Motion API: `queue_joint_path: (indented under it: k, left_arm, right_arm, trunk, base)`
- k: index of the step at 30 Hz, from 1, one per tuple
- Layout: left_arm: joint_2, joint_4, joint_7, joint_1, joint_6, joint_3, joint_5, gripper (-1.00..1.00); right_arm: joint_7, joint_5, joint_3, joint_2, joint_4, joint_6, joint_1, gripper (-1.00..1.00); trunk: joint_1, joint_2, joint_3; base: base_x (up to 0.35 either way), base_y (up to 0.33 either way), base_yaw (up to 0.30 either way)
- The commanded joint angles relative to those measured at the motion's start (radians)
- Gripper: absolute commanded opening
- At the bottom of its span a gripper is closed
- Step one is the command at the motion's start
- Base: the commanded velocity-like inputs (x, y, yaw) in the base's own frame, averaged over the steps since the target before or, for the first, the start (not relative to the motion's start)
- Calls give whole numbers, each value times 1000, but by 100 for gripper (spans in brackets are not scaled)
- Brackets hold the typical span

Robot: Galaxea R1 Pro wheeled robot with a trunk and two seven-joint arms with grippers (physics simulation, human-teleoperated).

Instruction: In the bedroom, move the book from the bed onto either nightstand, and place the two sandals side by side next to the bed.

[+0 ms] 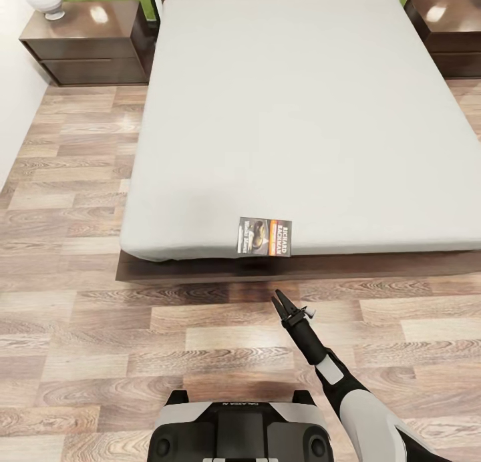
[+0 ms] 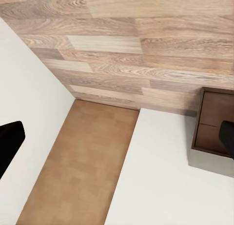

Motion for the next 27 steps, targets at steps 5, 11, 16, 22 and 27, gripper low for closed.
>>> queue_joint_path:
  k: [5,11,16,22,27]
  left_arm:
    - [0,0,1,0,-3,-8,7,100]
    - [0,0,2,0,-3,-8,7,100]
    - [0,0,2,0,-3,-8,7,100]
    - [0,0,2,0,-4,-8,6,100]
    - [0,0,2,0,-4,-9,5,100]
  right_arm:
    - [2,-7,0,-3,-1,10,0,100]
    - [3,-7,-3,-22,-1,11,0,100]
    - [3,-7,-4,-31,0,10,0,100]
    - [3,-7,-4,-36,0,8,0,100]
    - [3,-7,-4,-38,0,7,0,100]
  trunk:
    - [0,0,0]
    - [0,0,0]
    - [0,0,0]
    - [0,0,0]
    - [0,0,0]
  base:
    - [18,3,0]
    - [128,1,0]
    - [154,0,0]
    - [58,0,0]
    - [19,0,0]
